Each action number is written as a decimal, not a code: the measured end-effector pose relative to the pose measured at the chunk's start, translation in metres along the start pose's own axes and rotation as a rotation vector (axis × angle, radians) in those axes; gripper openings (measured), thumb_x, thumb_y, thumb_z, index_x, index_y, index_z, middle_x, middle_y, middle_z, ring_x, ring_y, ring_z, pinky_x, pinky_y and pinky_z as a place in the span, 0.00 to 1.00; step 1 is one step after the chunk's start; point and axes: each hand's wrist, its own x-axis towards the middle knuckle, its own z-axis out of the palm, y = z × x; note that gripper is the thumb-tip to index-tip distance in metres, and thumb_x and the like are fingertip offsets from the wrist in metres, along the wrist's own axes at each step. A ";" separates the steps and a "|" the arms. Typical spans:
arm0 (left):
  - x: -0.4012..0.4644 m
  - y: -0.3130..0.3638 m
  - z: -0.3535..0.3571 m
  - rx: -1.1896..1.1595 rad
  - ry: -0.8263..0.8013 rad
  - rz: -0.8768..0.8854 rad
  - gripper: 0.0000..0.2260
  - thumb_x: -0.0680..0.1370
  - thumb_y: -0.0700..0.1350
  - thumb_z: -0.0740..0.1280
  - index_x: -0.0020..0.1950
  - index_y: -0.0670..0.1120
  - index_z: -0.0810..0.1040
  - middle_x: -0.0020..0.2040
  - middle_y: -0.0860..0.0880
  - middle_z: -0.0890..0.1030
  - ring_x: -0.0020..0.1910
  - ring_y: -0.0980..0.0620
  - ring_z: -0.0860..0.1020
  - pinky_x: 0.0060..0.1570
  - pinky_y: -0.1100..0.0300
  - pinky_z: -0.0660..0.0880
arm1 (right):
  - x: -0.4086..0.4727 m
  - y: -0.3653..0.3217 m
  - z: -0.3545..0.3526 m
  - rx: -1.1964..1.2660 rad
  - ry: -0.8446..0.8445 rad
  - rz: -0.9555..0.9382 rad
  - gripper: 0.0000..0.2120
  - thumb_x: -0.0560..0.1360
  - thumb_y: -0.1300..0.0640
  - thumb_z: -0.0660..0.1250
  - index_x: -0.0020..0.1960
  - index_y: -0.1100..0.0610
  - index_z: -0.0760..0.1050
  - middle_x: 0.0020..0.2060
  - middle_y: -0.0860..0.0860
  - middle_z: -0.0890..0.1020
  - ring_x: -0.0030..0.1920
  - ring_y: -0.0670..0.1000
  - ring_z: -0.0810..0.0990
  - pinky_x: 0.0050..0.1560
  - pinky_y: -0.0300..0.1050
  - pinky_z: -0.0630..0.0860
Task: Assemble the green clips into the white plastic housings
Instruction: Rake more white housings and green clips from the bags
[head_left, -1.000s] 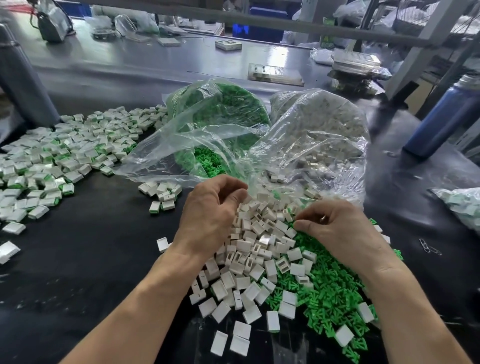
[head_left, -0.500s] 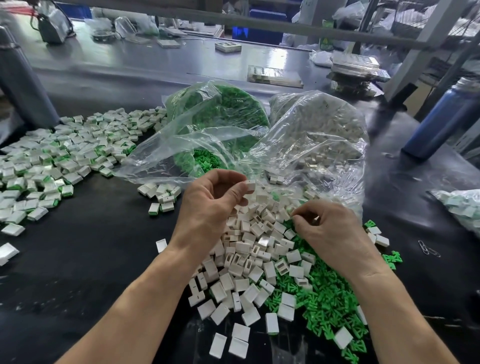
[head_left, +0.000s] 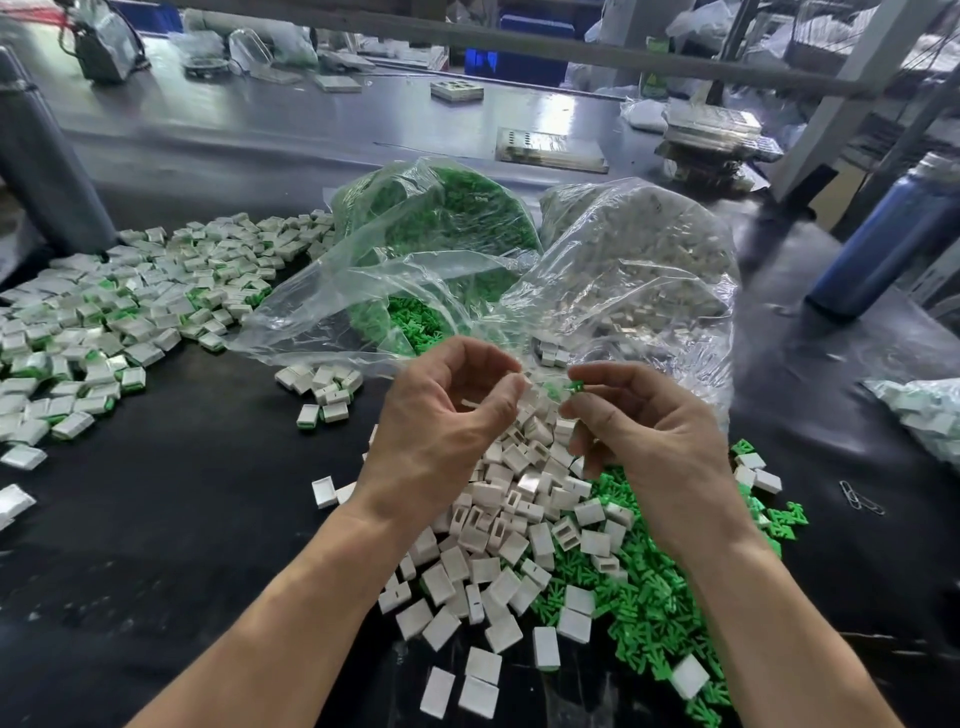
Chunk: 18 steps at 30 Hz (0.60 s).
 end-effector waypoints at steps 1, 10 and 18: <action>0.000 0.000 0.001 0.012 -0.004 0.008 0.04 0.79 0.42 0.73 0.52 0.48 0.81 0.45 0.53 0.85 0.42 0.54 0.83 0.45 0.61 0.81 | -0.001 0.000 0.001 0.014 -0.008 -0.007 0.15 0.72 0.56 0.74 0.58 0.58 0.82 0.45 0.56 0.88 0.38 0.53 0.85 0.34 0.42 0.82; -0.004 -0.007 0.008 0.033 -0.036 0.027 0.05 0.80 0.43 0.73 0.54 0.53 0.83 0.47 0.54 0.85 0.44 0.57 0.84 0.42 0.64 0.80 | 0.001 0.003 0.004 0.086 0.038 -0.011 0.06 0.75 0.54 0.75 0.51 0.54 0.86 0.36 0.55 0.83 0.34 0.53 0.79 0.30 0.41 0.76; -0.006 -0.013 0.010 0.092 -0.090 0.016 0.11 0.82 0.41 0.70 0.59 0.56 0.83 0.48 0.56 0.84 0.47 0.54 0.83 0.49 0.55 0.84 | 0.000 0.001 0.012 0.144 0.029 -0.080 0.05 0.73 0.57 0.76 0.49 0.54 0.86 0.40 0.59 0.86 0.37 0.54 0.84 0.33 0.43 0.81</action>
